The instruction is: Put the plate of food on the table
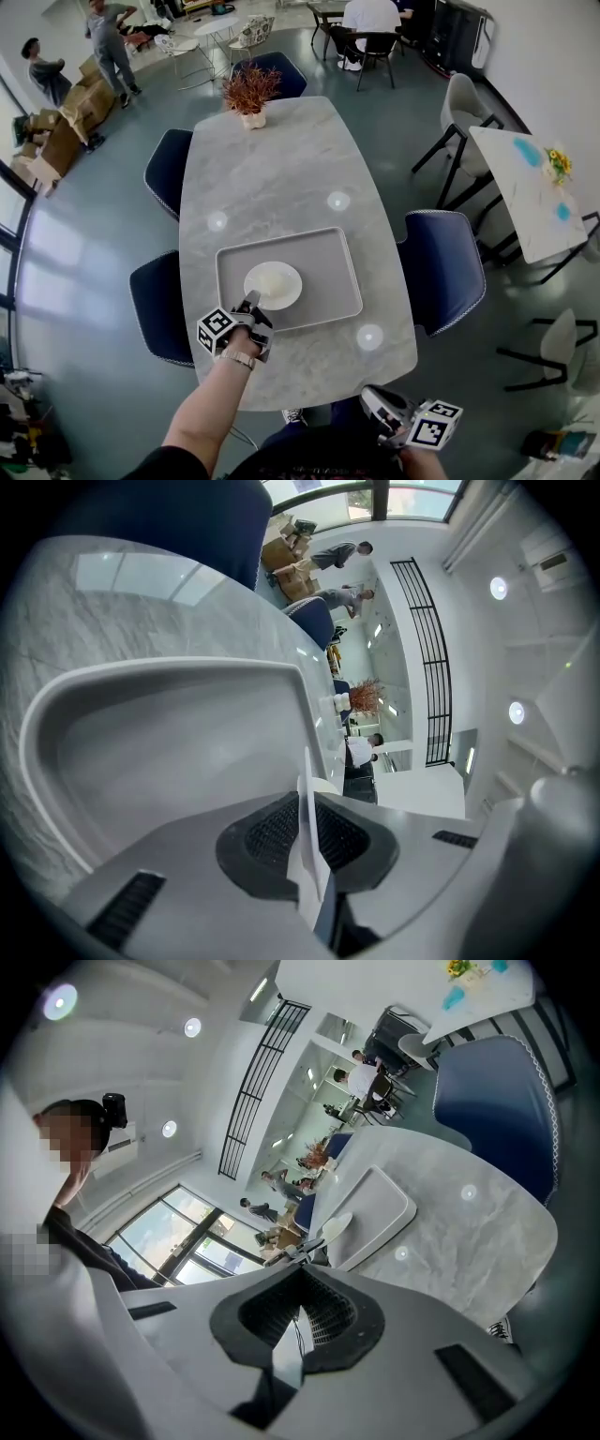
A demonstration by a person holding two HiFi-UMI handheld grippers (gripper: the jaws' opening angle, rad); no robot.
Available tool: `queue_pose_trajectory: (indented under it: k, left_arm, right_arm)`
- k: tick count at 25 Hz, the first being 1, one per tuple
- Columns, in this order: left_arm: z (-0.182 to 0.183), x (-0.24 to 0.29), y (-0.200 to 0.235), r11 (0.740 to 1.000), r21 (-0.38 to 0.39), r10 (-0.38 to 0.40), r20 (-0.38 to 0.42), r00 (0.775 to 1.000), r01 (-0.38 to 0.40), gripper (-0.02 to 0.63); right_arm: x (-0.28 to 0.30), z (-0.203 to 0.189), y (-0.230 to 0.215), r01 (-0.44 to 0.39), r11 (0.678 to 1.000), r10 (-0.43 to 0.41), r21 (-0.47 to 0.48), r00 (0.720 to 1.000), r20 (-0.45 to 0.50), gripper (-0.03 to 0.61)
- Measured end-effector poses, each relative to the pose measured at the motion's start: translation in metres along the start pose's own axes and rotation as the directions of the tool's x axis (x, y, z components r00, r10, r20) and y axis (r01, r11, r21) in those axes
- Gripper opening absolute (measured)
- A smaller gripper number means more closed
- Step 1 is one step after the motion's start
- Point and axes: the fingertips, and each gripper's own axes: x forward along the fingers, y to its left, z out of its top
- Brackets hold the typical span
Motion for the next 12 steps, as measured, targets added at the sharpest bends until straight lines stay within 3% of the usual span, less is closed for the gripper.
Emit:
queue_pose_trajectory:
  k: [12]
  left_arm:
    - [-0.002, 0.022, 0.003, 0.999, 0.021, 0.039, -0.002, 0.999, -0.038, 0.031]
  right_arm:
    - [-0.003, 0.007, -0.013, 0.007, 0.999, -0.008, 0.038, 1.000, 0.013, 0.011]
